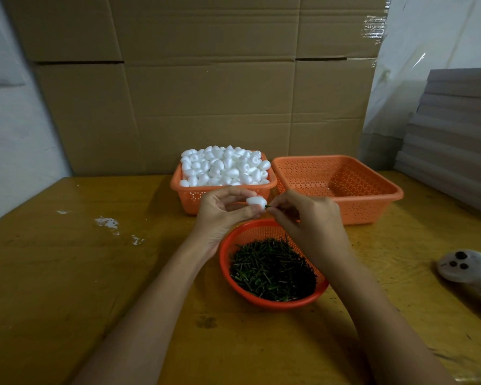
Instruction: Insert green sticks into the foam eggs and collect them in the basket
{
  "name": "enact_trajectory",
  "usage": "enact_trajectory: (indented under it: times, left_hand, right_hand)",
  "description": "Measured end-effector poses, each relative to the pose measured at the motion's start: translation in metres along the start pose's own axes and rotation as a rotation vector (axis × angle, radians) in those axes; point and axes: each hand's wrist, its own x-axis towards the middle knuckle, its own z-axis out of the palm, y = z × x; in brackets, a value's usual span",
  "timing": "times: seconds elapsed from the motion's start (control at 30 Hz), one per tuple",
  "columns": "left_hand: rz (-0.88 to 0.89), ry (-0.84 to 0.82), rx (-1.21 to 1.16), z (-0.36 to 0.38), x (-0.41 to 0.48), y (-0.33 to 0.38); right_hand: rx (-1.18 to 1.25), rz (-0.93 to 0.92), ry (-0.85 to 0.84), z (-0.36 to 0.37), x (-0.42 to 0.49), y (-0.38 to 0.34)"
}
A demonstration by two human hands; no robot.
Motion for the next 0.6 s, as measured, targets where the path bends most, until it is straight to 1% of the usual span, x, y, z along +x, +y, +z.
enact_trajectory:
  times: [0.33, 0.5, 0.6]
  left_hand:
    - [0.003, -0.013, -0.005, 0.0003, 0.0001, -0.0034]
    - [-0.025, -0.067, -0.09, -0.0006, 0.0004, -0.0017]
    - [-0.026, -0.103, -0.121, -0.0016, 0.0008, -0.0028]
  right_hand:
    - [0.065, 0.106, -0.001, 0.0034, -0.0003, -0.004]
    - [0.124, 0.192, 0.001, 0.0039, -0.0001, -0.0042]
    - [0.172, 0.245, -0.027, 0.0029, 0.0007, -0.0027]
